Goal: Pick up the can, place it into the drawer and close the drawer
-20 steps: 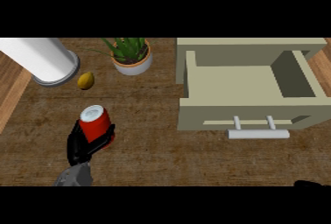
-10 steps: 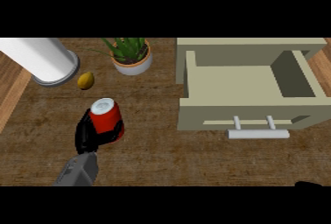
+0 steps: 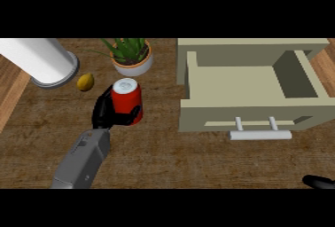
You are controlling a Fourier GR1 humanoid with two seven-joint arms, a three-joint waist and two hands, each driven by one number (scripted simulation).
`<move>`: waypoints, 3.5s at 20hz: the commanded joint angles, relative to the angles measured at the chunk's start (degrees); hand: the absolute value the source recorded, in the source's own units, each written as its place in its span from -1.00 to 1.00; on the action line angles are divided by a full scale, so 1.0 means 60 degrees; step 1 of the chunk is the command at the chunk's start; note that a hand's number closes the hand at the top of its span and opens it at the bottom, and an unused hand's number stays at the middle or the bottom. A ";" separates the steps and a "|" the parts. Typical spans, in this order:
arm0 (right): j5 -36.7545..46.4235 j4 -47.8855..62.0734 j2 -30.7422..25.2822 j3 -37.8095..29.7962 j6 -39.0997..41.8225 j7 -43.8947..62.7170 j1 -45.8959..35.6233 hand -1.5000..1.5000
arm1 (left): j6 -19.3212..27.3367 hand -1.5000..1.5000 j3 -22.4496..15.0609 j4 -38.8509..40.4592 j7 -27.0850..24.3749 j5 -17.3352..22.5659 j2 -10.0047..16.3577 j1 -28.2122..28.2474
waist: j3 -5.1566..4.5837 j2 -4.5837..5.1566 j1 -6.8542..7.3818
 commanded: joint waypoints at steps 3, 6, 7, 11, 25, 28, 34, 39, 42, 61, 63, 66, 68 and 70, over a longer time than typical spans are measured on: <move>-0.0145 0.0038 -0.0010 -0.0254 0.0181 -0.0359 0.0287 -1.00 | 0.0405 1.00 -0.0655 -0.1289 0.1288 -0.0407 -0.0428 -0.0507 | 0.0012 -0.0055 0.0107; 0.0173 -0.0583 0.0116 0.0047 -0.0147 0.0171 0.0164 -1.00 | 0.0738 1.00 -0.0515 -0.1158 0.1980 -0.0473 -0.0264 -0.1717 | 0.0005 -0.0027 0.0005; 0.0030 -0.0287 -0.0024 -0.0044 0.0145 0.0025 0.0334 -1.00 | 0.0886 1.00 -0.0951 -0.2030 0.2547 -0.0715 -0.0268 -0.1477 | 0.0013 -0.0068 0.0106; -0.0141 -0.0263 -0.0139 -0.0315 -0.0127 0.0365 -0.0089 -1.00 | 0.1069 1.00 -0.0934 -0.3245 0.3988 -0.0527 -0.0334 -0.1839 | 0.0008 -0.0054 0.0124; 0.0324 -0.0180 -0.0091 -0.0103 -0.0303 0.0440 -0.0364 -1.00 | 0.2725 1.00 -0.1412 -0.3871 0.7256 -0.1041 -0.0665 -0.5130 | 0.0008 -0.0015 0.0028; -0.0026 0.0175 -0.0174 -0.0334 -0.0102 0.0110 -0.0379 -1.00 | 0.2596 1.00 -0.1429 -0.3543 0.7733 -0.1006 -0.0612 -0.5850 | 0.0011 -0.0006 -0.0005; 0.0473 -0.0120 0.0286 0.0234 -0.0349 0.0006 -0.0293 -1.00 | 0.3536 1.00 -0.1955 -0.2110 0.7849 -0.0402 -0.0692 -0.7340 | 0.0014 0.0015 -0.0147; 0.0444 -0.0118 -0.0098 0.0348 -0.0409 0.0633 -0.1051 -1.00 | 0.4173 1.00 -0.2562 -0.0586 0.7637 0.0343 -0.0693 -0.8721 | 0.0020 0.0078 -0.0438; 0.0389 -0.0508 0.0202 0.0404 -0.0276 0.0380 -0.0311 -1.00 | 0.3854 1.00 -0.2310 0.0323 0.7209 0.0592 -0.0693 -0.9027 | 0.0025 0.0106 -0.0539; 0.0410 -0.0130 -0.0660 0.0245 -0.0173 0.0782 -0.1389 -1.00 | 0.5530 -1.00 -0.3660 0.2179 0.5897 0.1861 -0.0693 -0.9612 | 0.0031 0.0207 -0.0783; 0.0856 -0.0099 -0.0646 0.0660 0.0030 0.0294 -0.1332 -1.00 | 0.5695 -1.00 -0.3738 0.2086 0.6113 0.2099 -0.0693 -0.9992 | 0.0042 0.0257 -0.0987; 0.1135 -0.0001 -0.1007 0.0614 0.0188 0.0231 -0.1445 -1.00 | 0.5785 -1.00 -0.3590 0.2169 0.5933 0.2390 -0.0693 -0.9959 | 0.0036 0.0253 -0.0913; 0.1824 0.0635 -0.1043 0.1072 0.0253 -0.0440 -0.1779 -1.00 | 0.5735 -1.00 -0.3603 0.2042 0.6057 0.2659 -0.0693 -1.0044 | 0.0042 0.0306 -0.0869; 0.2053 0.0644 -0.1412 0.0980 0.0433 -0.0770 -0.1885 -1.00 | 0.5694 -1.00 -0.3348 0.2381 0.5900 0.2663 -0.0693 -1.0226 | 0.0040 0.0304 -0.0759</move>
